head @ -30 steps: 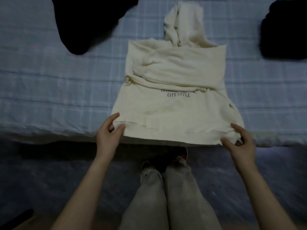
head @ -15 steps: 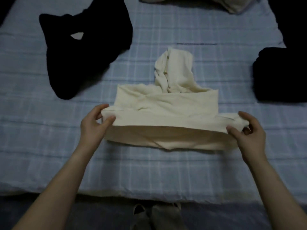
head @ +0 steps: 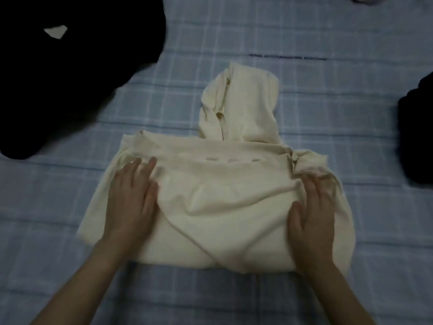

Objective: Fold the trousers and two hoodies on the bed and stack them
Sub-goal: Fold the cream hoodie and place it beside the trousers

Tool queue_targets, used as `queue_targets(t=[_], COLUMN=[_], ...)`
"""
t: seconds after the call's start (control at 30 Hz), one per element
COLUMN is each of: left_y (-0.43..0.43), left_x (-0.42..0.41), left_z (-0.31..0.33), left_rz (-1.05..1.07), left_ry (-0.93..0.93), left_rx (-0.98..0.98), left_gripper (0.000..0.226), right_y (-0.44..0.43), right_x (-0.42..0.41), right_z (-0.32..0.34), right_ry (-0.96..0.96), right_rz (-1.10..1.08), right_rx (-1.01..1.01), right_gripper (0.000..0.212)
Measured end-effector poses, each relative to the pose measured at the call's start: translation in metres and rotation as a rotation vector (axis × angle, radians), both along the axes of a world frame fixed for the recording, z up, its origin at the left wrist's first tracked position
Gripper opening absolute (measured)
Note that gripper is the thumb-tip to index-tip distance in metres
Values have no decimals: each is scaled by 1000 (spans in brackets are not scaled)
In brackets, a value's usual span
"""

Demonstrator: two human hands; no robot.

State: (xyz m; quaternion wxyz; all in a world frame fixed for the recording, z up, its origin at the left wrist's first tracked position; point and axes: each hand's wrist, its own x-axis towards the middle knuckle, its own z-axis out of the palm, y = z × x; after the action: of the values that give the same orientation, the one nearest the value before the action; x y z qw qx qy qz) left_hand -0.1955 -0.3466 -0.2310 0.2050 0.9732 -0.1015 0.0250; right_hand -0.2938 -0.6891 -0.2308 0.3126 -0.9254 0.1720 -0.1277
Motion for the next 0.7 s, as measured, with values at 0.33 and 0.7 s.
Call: queue_targets(t=[0.33,0.7], left_y=[-65,-78], left_x=[20,65], left_z=[-47,7], left_rz=[-352,-384], left_ry=[-6,-138], left_rx=[288,36], left_gripper=[57,43], right_y=[-45,-30], right_x=[48,121], right_z=[-35,52], right_ry=[382,63], right_rz=[72,49], right_rx=[-414,-215], right_gripper=[58,54])
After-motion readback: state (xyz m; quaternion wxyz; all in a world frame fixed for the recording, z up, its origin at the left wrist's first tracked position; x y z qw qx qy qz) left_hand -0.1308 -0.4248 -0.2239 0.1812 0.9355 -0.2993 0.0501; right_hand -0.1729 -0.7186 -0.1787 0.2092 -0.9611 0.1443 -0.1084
